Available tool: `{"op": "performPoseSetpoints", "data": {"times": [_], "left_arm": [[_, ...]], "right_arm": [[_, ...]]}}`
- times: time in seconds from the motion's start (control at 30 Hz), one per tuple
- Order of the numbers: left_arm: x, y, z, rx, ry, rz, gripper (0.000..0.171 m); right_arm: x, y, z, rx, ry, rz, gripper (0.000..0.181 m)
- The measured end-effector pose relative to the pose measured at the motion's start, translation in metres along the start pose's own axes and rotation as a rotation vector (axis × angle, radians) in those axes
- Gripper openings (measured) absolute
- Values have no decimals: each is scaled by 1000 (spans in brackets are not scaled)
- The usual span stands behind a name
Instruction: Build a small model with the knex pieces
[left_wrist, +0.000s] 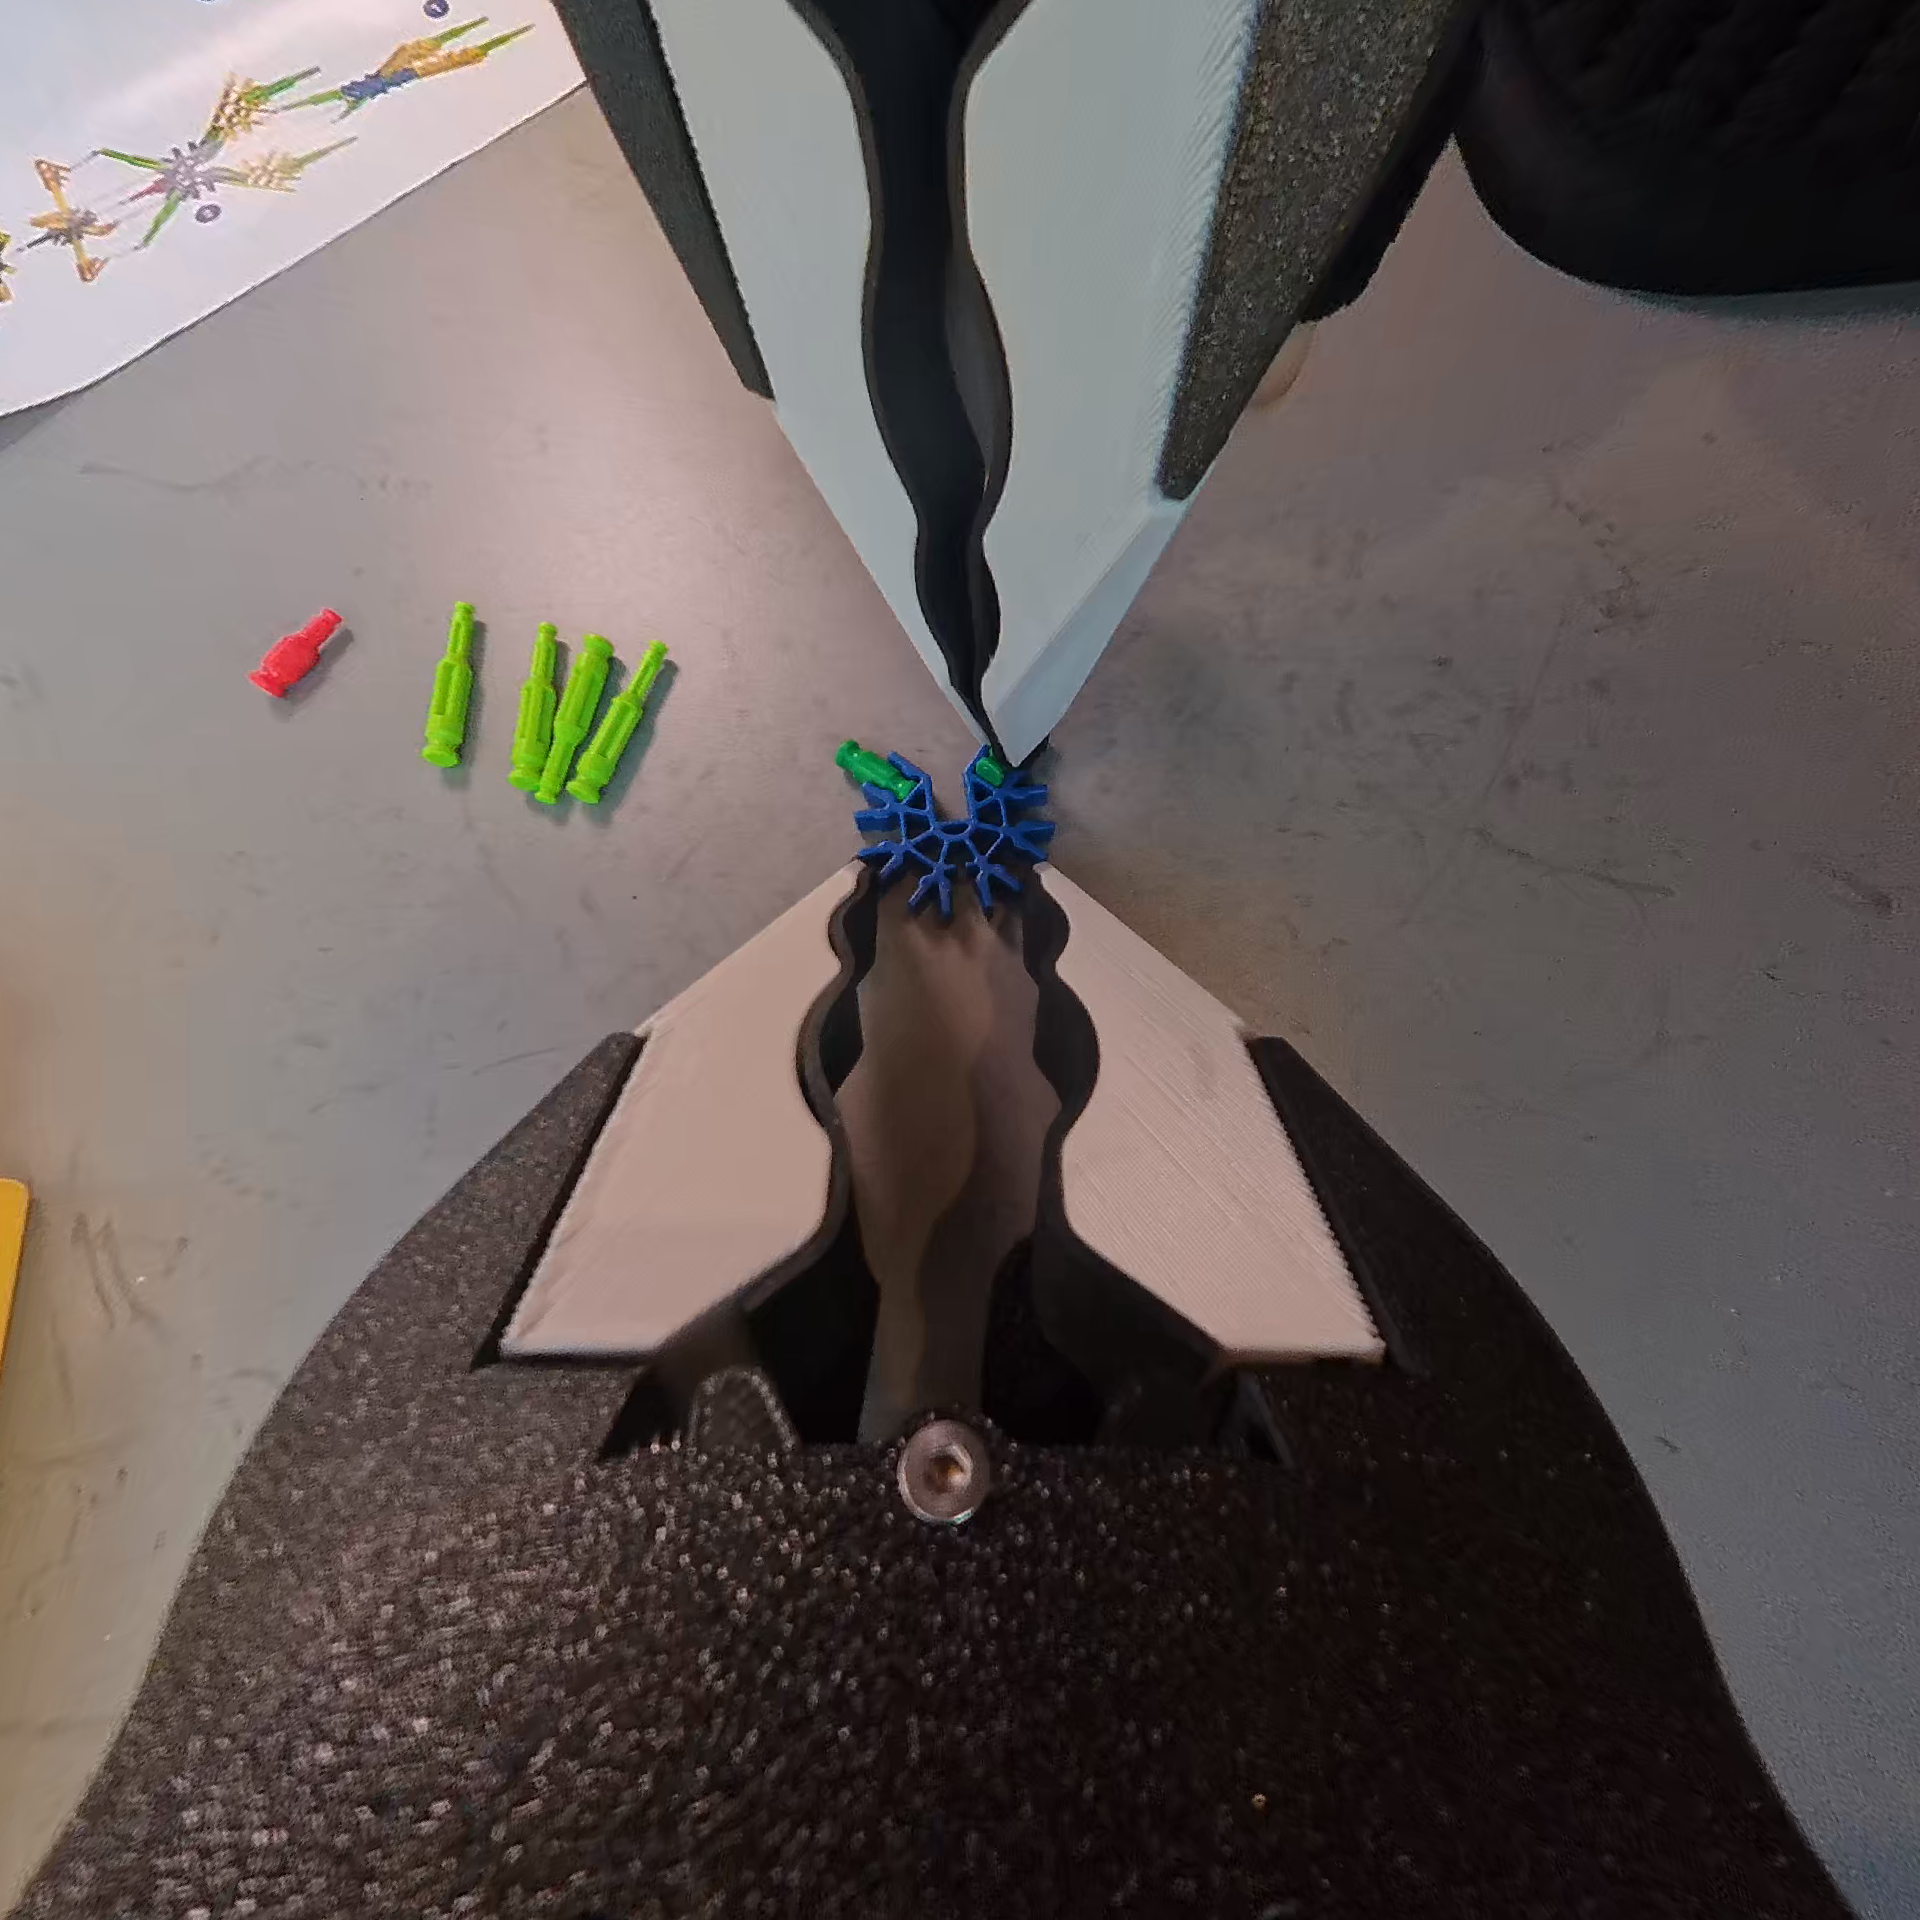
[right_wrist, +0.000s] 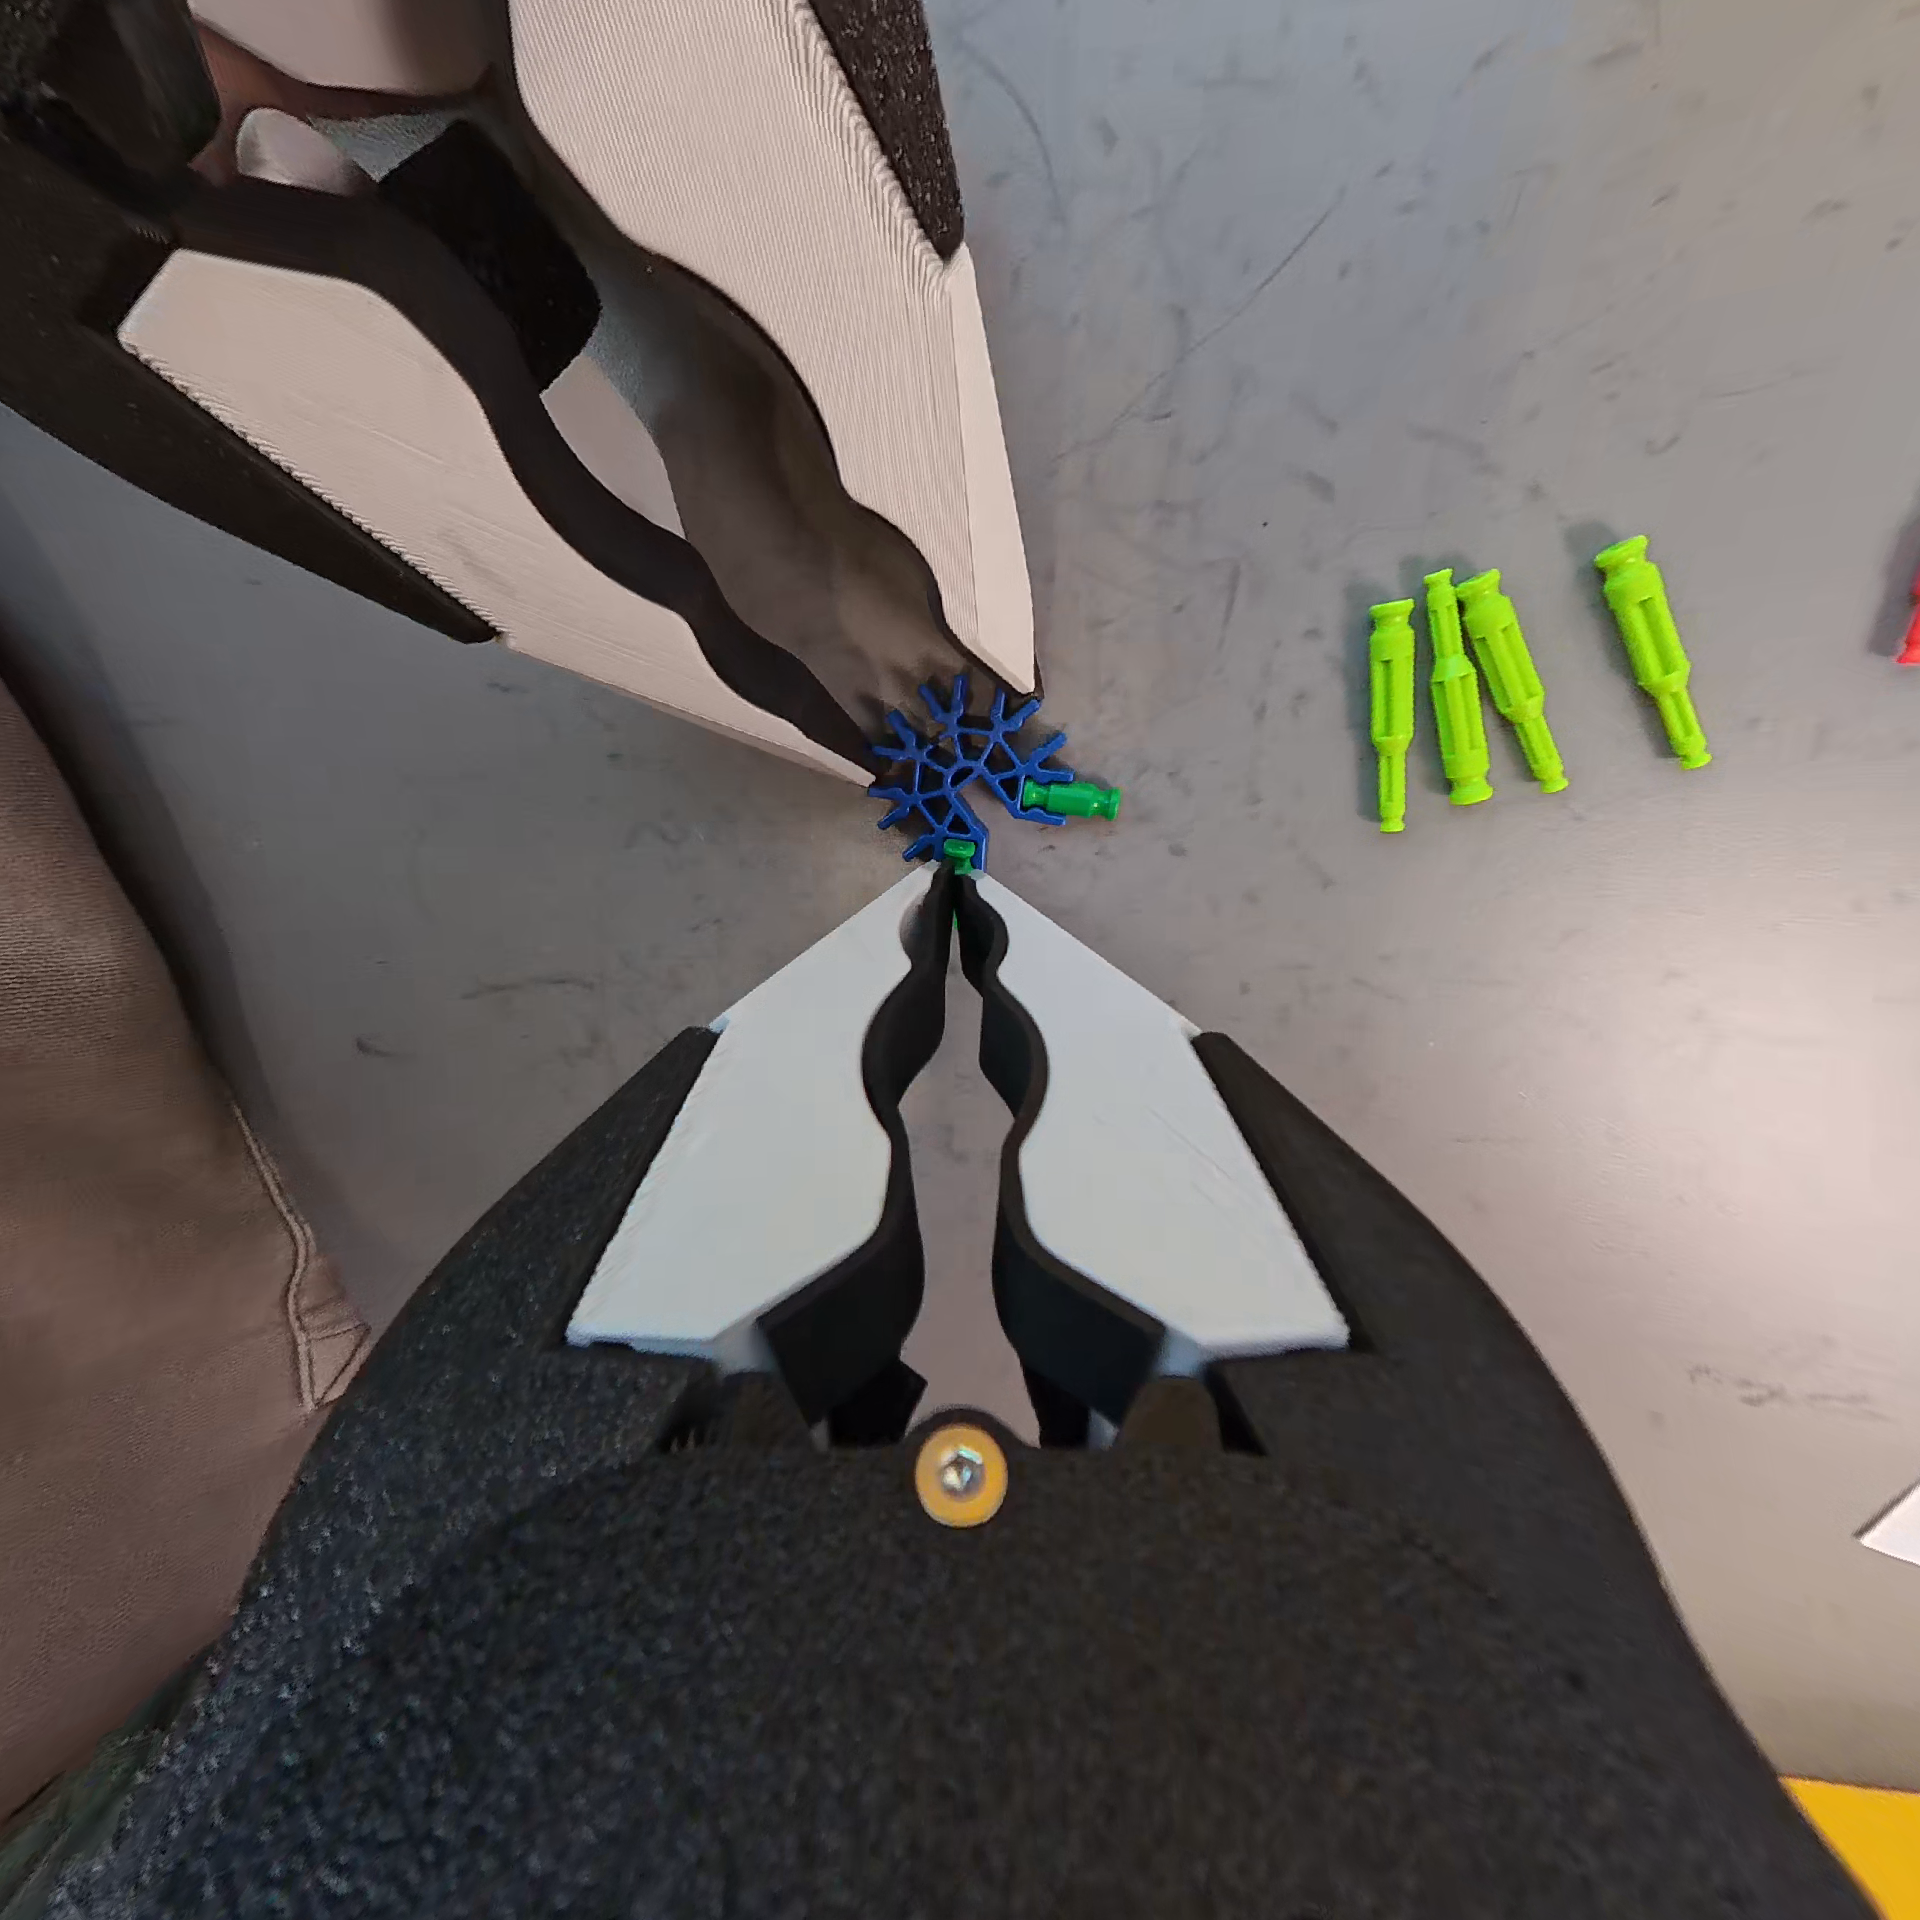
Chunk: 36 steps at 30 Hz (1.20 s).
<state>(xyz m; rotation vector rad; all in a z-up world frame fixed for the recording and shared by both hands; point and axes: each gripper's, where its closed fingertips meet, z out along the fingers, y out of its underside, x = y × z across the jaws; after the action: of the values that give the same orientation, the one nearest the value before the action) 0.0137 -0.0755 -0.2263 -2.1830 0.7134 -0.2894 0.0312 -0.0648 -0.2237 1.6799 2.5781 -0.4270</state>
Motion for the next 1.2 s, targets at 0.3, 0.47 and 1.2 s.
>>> {"op": "performPoseSetpoints", "data": {"times": [0.3,0.47,1.2], "left_arm": [[0,0,0,-1,5,-5,27],[0,0,0,1,-6,8,27],[0,1,-1,0,-6,16,28]], "right_arm": [[0,-1,2,-114,-52,11,0],[1,-2,2,-160,-77,6,0],[-4,-20,-21,338,-86,67,1]]}}
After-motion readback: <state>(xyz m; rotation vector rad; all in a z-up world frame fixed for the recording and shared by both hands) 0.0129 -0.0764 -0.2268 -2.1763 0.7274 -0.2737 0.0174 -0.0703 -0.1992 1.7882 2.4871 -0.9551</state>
